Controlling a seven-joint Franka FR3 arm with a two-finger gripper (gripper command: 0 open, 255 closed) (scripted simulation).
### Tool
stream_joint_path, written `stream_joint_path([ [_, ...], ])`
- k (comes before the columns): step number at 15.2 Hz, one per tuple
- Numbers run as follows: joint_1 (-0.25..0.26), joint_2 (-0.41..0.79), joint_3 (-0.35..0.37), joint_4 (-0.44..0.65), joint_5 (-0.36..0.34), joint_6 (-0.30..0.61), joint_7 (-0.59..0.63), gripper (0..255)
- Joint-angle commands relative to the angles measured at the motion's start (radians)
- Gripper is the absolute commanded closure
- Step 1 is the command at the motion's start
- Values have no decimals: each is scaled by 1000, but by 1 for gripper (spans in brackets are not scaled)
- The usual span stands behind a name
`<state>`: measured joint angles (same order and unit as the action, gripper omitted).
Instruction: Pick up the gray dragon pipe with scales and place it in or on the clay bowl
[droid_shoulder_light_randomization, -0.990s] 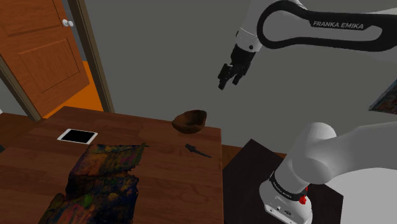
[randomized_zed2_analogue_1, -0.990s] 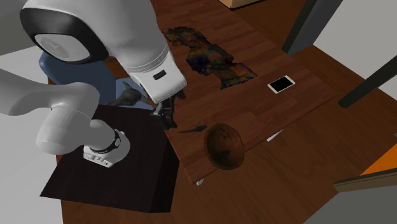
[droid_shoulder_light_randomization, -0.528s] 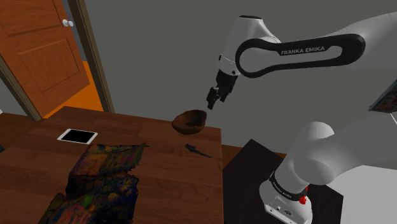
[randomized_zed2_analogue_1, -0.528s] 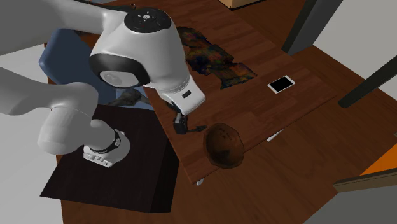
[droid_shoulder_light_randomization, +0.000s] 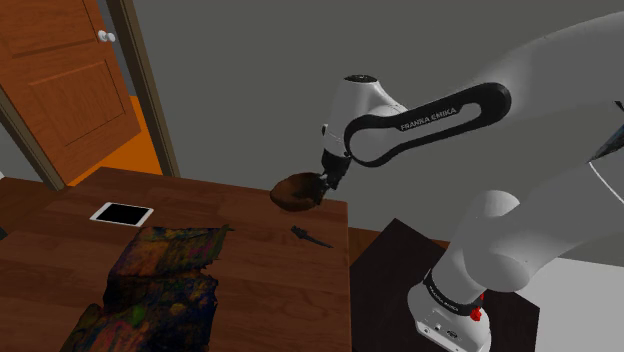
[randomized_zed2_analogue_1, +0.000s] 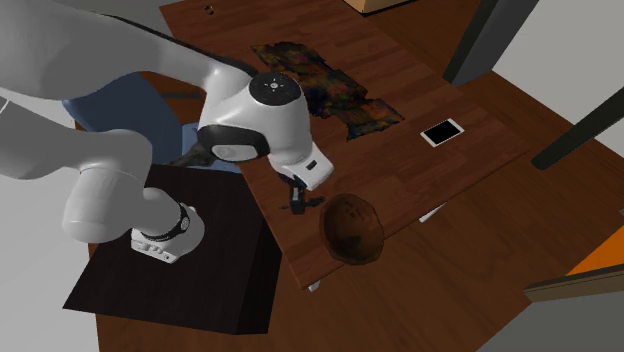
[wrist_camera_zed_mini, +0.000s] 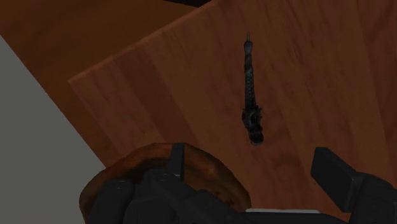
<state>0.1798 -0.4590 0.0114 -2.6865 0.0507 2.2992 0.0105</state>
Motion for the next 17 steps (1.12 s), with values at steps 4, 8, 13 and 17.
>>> stream_joint_path([
  [4, 39, 158, 15, -36, 15, 159, -43, 0],
  [8, 68, 307, 31, -41, 28, 284, -75, 0],
  [13, 75, 396, 36, -46, 34, 373, -83, 0],
  [17, 77, 456, 37, -47, 39, 434, -86, 0],
])
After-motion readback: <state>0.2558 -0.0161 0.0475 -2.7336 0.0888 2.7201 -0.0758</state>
